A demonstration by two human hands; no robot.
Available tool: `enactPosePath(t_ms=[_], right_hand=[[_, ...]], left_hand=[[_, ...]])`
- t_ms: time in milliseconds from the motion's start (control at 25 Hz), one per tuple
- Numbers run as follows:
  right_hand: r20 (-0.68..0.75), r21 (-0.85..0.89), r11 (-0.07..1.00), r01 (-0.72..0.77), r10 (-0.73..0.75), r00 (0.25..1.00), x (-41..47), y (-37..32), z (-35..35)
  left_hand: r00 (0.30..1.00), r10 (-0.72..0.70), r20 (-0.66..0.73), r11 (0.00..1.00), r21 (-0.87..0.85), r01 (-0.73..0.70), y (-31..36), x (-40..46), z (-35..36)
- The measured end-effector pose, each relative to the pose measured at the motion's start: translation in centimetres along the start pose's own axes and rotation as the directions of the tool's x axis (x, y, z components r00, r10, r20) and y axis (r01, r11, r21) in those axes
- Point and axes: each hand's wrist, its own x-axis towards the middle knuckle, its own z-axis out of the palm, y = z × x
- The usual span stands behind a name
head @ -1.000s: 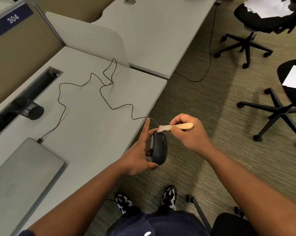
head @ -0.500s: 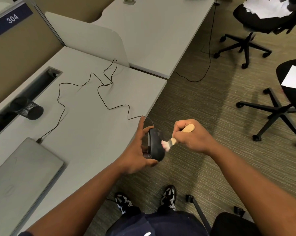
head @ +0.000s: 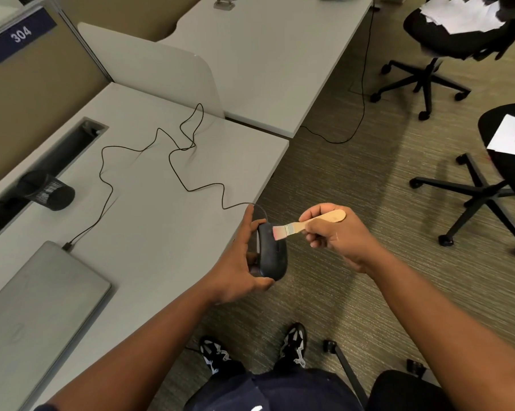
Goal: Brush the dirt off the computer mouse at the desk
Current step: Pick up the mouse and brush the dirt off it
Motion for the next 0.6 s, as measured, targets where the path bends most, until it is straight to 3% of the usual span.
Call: enactPosePath(t_ms=[120,400,600], right_hand=[[-0.05,-0.1,0.994,0.043,-0.048,0.998,0.2,0.2,-0.1],[-0.111,0.126,0.989,0.083,-0.069,0.991,-0.2,-0.2,0.2],[-0.067,0.007,0.996,0.088,-0.088,0.994,-0.9,-1.1,0.3]], left_hand=[[1.0,0.001,0.005,1.0,-0.008,-0.001,-0.2,0.1,0.1],[1.0,-0.011,-0.014,0.999,0.053,0.012,-0.9,0.5,-0.1],[0.999,0.004,-0.039,0.992,0.123,0.0,-1.1,0.8,-0.1]])
